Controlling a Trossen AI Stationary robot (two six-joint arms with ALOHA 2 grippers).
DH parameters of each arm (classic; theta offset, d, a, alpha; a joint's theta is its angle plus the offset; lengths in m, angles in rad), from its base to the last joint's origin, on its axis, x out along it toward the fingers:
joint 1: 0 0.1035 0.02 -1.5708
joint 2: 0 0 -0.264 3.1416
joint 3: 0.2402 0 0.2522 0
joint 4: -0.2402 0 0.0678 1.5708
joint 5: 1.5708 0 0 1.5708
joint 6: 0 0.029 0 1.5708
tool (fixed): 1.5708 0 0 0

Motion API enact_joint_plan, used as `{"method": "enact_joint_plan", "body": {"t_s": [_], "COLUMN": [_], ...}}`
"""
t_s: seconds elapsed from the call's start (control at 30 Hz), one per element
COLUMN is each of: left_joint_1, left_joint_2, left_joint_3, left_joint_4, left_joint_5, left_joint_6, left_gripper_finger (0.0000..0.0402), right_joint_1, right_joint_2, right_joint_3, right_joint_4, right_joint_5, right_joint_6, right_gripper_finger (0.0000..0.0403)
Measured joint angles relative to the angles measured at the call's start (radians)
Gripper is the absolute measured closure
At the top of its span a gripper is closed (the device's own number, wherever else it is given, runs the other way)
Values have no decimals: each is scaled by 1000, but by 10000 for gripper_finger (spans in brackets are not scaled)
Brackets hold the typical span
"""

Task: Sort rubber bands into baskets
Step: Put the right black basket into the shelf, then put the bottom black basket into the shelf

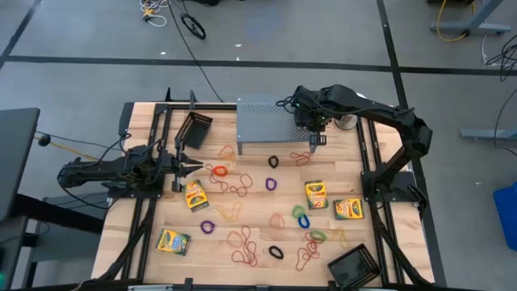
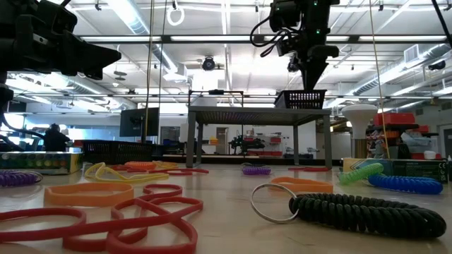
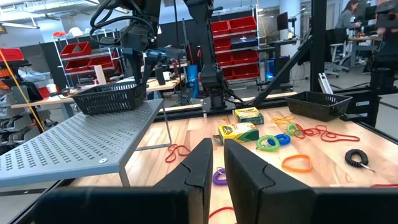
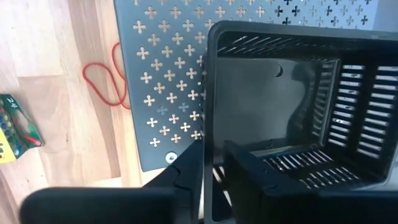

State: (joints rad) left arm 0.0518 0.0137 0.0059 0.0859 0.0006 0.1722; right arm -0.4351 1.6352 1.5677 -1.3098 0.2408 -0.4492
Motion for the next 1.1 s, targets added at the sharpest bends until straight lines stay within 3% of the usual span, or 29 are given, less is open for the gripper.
{"method": "enact_joint_plan", "body": {"t_s": [0.33,0.63,0.8,1.0,1.1], "left_joint_1": [0,0,0,0,0], "left_joint_2": [0,0,0,0,0], "left_joint_3": [0,0,0,0,0], "left_joint_4": [0,0,0,0,0], "left_joint_5": [0,0,0,0,0], "left_joint_6": [0,0,0,0,0], "left_gripper_finger": [351,351,351,351,351], "right_joint_1": [48,105,157,220,248], "right_joint_2": [-8,-41,-60,-28,36], "right_joint_3": [0,14,89,95,93], "right_joint_4": [9,4,22,154,198], "right_joint_5": [115,154,149,-38,-68], "right_joint_6": [15,42,84,174,219], "right_gripper_finger": [266,250,280,378,393]}}
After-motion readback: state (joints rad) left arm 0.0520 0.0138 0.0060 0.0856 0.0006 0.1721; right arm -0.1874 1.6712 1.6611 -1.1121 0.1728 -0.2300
